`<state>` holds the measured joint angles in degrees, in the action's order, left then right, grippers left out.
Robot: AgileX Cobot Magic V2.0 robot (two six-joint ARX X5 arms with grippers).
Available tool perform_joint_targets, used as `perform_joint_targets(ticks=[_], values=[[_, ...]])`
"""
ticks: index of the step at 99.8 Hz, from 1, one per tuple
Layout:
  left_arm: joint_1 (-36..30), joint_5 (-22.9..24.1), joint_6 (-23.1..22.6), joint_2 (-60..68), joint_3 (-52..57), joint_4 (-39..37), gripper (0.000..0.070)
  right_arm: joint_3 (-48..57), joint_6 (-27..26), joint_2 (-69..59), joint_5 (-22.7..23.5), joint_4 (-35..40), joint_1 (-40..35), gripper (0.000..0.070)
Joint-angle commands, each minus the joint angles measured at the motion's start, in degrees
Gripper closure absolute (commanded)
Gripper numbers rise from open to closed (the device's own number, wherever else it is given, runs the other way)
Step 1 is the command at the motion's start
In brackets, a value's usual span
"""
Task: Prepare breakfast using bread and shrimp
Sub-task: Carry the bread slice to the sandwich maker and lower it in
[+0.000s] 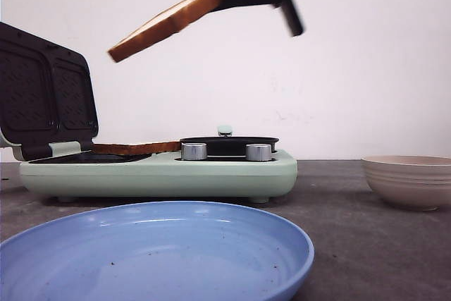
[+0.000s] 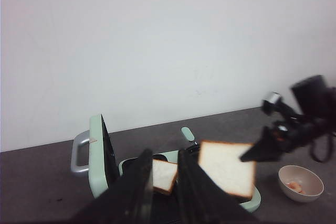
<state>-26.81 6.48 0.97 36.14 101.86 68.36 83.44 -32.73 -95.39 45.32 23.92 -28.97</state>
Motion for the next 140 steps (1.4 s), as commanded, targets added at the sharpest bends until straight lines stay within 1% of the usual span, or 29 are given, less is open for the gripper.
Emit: perform_joint_targets(ticks=[1,16,27,38,49,83,93,112,140], values=[[-0.3,0.1,-0.5,0.6,1.0,-0.6,0.0700,6.6,2.6,-5.5,0.4,2.3,-0.7,0.0698],[-0.3,0.1,-0.2,0.6,1.0,-0.5,0.0700,20.2,5.5,-16.5,0.7,9.6,-1.9,0.0699],[-0.3,0.1,-0.1,0.6,1.0,-0.3,0.0700,28.5,6.6,-23.6,1.6,13.2,-2.5,0.0699],[-0.3,0.1,-0.1,0.6,1.0,0.0,0.0700,34.4,6.8,-29.2,2.4,14.7,-3.2,0.0698],[-0.3,0.1,-0.1,0.5,1.0,0.5,0.0700,37.9,6.8,-33.2,3.0,15.2,-3.7,0.0699],[-0.3,0.1,-0.1,0.6,1.0,1.3,0.0700,38.4,6.8,-37.2,2.9,14.0,-4.3,0.0699],[-0.3,0.1,-0.1,0.6,1.0,1.3,0.0700,38.4,6.5,-37.2,2.7,11.9,-4.7,0.0698],[-0.3,0.1,-0.1,0.6,0.9,1.1,0.0700,38.4,4.2,-37.3,3.1,7.5,-5.8,0.0699],[-0.3,0.1,-0.1,0.6,0.0,1.1,0.0700,38.4,3.7,-40.2,4.5,6.9,-6.2,0.0699]])
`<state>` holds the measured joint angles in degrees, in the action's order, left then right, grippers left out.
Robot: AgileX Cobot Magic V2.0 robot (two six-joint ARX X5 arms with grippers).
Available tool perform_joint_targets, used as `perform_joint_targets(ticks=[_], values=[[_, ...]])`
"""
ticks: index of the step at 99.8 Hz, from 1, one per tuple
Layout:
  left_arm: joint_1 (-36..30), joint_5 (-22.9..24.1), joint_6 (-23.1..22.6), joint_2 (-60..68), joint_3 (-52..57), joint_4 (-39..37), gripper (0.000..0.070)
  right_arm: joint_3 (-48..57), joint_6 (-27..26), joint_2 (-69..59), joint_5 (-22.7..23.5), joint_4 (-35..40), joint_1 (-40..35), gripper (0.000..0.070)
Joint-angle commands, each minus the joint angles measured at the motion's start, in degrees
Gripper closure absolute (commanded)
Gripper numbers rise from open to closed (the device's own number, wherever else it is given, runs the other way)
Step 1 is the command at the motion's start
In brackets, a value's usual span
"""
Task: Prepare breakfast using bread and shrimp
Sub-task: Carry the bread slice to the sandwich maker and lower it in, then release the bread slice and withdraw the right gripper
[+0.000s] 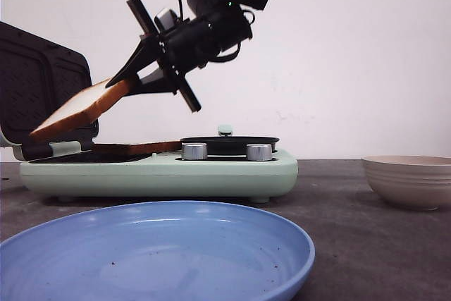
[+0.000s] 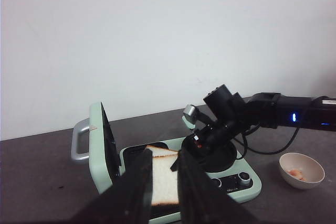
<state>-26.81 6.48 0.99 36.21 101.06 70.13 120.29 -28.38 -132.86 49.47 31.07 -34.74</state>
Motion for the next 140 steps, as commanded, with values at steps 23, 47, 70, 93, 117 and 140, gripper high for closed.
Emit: perform_joint_targets(ticks=[23,47,70,93,117,140], values=[[-0.3,0.1,-0.1,0.5,0.8,-0.6,0.0700,1.6,-1.2,-4.3,0.7,-1.3,-0.3,0.0699],[-0.3,0.1,-0.2,0.5,0.8,-0.5,0.0700,1.6,-1.2,-4.3,0.8,-1.4,0.8,0.0699],[-0.3,0.2,-0.4,0.8,0.8,-0.7,0.0700,1.6,-1.4,-4.3,0.0,-3.2,1.6,0.0581],[-0.3,0.1,-0.3,0.9,0.8,-0.7,0.0700,1.6,-2.4,-4.3,0.5,-2.6,2.7,0.0271],[-0.3,0.2,-0.3,0.9,0.8,-0.7,0.0700,3.8,1.2,-4.3,3.0,5.4,3.4,0.0253],[-0.3,0.1,-0.3,0.9,0.8,-0.7,0.0700,12.0,11.9,-4.3,-5.0,19.5,5.0,0.0231]])
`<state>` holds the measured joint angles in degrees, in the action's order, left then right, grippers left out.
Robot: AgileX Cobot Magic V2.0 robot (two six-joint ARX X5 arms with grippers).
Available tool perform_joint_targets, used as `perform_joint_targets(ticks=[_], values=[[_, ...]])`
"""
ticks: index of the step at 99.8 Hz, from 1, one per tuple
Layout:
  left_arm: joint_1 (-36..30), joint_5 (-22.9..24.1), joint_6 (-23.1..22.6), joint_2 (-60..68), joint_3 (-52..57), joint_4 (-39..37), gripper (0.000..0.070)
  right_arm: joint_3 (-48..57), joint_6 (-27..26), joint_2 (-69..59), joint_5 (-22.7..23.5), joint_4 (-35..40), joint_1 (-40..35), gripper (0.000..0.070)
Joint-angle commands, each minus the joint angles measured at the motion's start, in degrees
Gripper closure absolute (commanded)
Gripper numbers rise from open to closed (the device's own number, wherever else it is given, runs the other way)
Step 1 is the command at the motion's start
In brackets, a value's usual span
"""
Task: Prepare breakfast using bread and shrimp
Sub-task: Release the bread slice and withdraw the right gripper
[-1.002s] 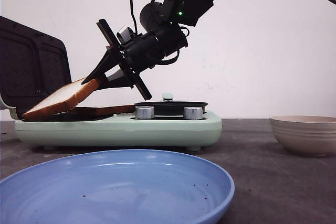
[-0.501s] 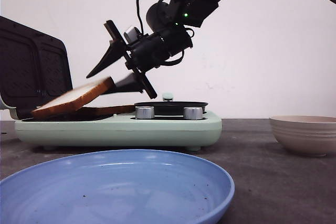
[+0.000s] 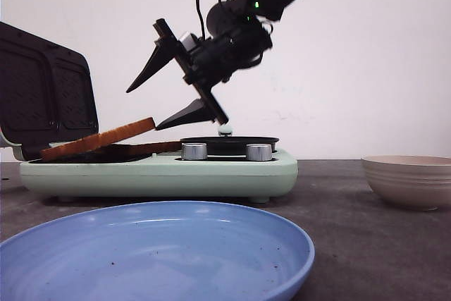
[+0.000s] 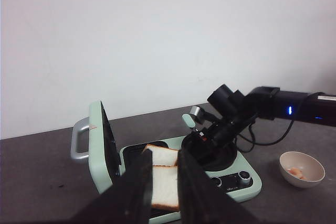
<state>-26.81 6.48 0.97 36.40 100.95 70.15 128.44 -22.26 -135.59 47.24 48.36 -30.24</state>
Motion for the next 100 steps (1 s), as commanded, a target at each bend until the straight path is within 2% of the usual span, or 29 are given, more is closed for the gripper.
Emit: perform_joint_targets(ticks=[1,9,23,27,34,35,49,61,66,80,100], values=[[-0.3,0.1,-0.3,0.7,0.9,-0.7,0.0700,4.3,6.1,-1.5,-3.3,2.7,0.7,0.0225],[-0.3,0.1,-0.3,0.7,0.9,-0.7,0.0700,8.0,7.5,-1.5,-7.1,5.2,1.8,0.0190],[-0.3,0.2,-0.3,0.7,0.8,-0.7,0.0700,15.1,9.4,-1.5,-9.4,10.6,4.0,0.0206],[-0.3,0.2,-0.4,0.7,0.7,-0.7,0.0700,17.2,11.0,-1.4,-9.4,13.3,4.5,0.0312],[-0.3,2.1,-0.5,0.7,-0.1,-0.7,0.0700,20.7,13.7,-1.1,-10.3,17.4,4.9,0.0667],[-0.3,2.6,-0.5,0.7,-0.2,-0.7,0.0700,21.1,13.9,-1.0,-10.6,17.8,5.0,0.0700],[-0.3,7.1,-0.2,0.6,-3.7,-0.6,0.0700,23.0,14.6,3.6,-17.6,17.0,4.9,0.0691],[-0.3,7.3,0.1,0.6,-6.6,-0.3,0.0700,23.0,15.9,9.2,-27.9,14.2,3.7,0.0691],[-0.3,7.3,0.1,0.6,-7.5,-0.3,0.0700,23.0,16.0,11.4,-30.8,12.3,3.4,0.0691],[-0.3,7.3,-0.1,0.6,-8.3,-0.6,0.0700,23.0,17.7,16.3,-31.4,8.2,2.8,0.0691],[-0.3,9.1,-2.1,0.6,-8.3,-2.8,0.0700,23.0,20.4,21.1,-34.0,10.6,2.5,0.0691]])
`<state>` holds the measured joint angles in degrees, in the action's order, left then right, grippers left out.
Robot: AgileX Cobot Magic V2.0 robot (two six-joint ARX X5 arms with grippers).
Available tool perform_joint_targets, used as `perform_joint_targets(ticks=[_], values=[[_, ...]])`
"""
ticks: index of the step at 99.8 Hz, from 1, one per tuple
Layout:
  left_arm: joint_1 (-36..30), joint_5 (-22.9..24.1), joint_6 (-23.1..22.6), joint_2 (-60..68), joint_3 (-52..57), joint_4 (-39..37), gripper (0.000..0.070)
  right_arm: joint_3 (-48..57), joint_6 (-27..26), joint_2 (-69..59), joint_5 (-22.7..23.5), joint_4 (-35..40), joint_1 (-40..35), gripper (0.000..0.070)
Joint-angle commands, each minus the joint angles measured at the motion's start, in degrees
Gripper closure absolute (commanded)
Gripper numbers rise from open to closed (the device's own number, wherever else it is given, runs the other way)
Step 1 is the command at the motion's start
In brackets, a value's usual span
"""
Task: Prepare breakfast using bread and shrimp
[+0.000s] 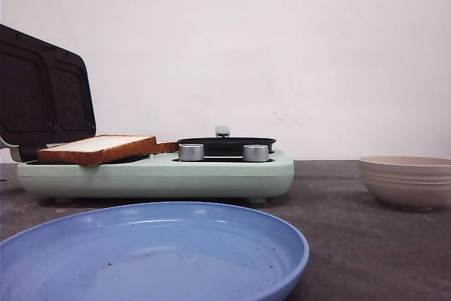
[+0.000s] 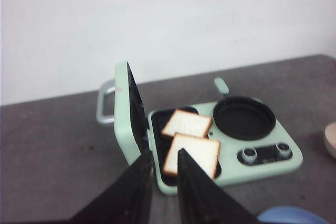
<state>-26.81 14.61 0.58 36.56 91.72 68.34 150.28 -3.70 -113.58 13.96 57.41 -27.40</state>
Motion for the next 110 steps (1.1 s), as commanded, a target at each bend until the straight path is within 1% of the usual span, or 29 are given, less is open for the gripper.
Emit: perform_joint_targets(ticks=[1,11,18,39,49,62,69,81,95,103,110], values=[[-0.3,1.0,-1.8,0.4,0.9,-1.0,0.0700,1.1,2.1,-0.7,-0.8,2.0,-0.3,0.0691],[-0.3,1.3,-2.1,0.4,0.9,-1.1,0.0700,1.1,4.3,2.3,-2.1,6.9,-0.1,0.0691],[-0.3,1.3,-2.4,0.4,0.9,-1.3,0.0700,1.1,4.9,4.5,-2.2,9.6,-0.1,0.0691],[-0.5,1.3,-4.6,0.4,0.9,-3.7,0.0700,1.1,5.7,11.3,-2.0,14.4,-0.5,0.0691],[-1.5,1.3,-4.7,0.4,0.9,-4.0,0.0700,0.8,5.7,14.3,-2.0,17.4,-1.9,0.0691],[-2.8,1.3,-5.1,0.4,0.9,-4.1,0.0700,0.8,7.3,17.9,-2.5,21.2,-4.4,0.0693],[-3.4,1.3,-5.9,0.4,0.9,-4.2,0.0700,0.8,8.0,19.9,-3.8,22.5,-6.3,0.0693],[-4.5,1.7,-6.6,0.4,0.8,-4.7,0.0700,0.7,9.3,22.9,-6.6,24.0,-9.4,0.0694],[-5.6,1.9,-7.4,0.4,0.8,-5.4,0.0700,-0.2,10.0,26.1,-7.7,23.7,-11.5,0.0696],[-6.2,1.9,-7.4,0.4,0.8,-5.6,0.0700,-1.5,11.3,27.6,-9.3,22.2,-12.1,0.0696],[-6.6,1.9,-7.4,0.4,0.7,-6.2,0.0700,-3.7,11.4,29.0,-10.1,19.1,-12.2,0.0696]])
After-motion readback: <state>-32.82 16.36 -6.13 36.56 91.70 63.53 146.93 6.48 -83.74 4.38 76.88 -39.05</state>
